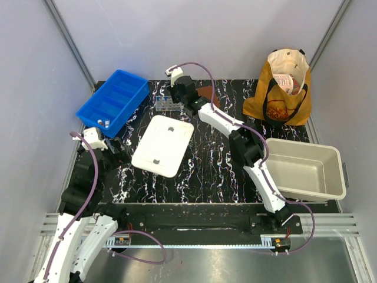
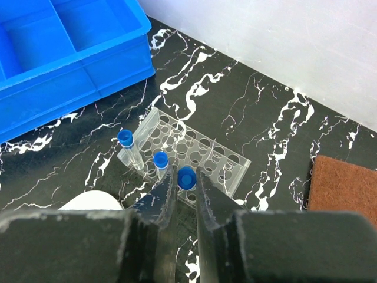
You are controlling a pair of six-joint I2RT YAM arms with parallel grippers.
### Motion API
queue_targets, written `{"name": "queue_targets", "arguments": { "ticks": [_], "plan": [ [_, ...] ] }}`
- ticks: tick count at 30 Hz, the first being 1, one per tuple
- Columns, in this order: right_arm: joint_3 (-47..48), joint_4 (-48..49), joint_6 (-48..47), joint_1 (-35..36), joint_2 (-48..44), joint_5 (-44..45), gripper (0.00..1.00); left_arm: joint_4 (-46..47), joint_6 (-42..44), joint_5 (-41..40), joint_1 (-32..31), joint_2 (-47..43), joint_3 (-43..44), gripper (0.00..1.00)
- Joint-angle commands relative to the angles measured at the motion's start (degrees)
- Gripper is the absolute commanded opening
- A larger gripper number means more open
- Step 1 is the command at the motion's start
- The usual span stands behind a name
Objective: Organize the chemistry lab equipment
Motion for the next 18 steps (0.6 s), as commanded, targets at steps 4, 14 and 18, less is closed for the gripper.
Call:
{"name": "queue_targets", "arguments": {
  "ticks": [4, 14, 18],
  "plan": [
    [2.9, -2.5, 0.3, -0.4, 1.3, 0.9, 0.19, 1.7, -0.2, -1.3, -0.2, 0.1, 1.2, 0.99],
    [4.8, -4.2, 1.1, -0.4, 3.2, 0.2, 0.19, 1.8, -0.2, -1.6, -0.3, 0.3, 1.3, 0.99],
    [5.5, -4.7, 0.8, -0.4, 3.7, 0.4, 0.19, 1.8, -0.2, -1.7, -0.4, 0.3, 1.2, 0.99]
  ]
}}
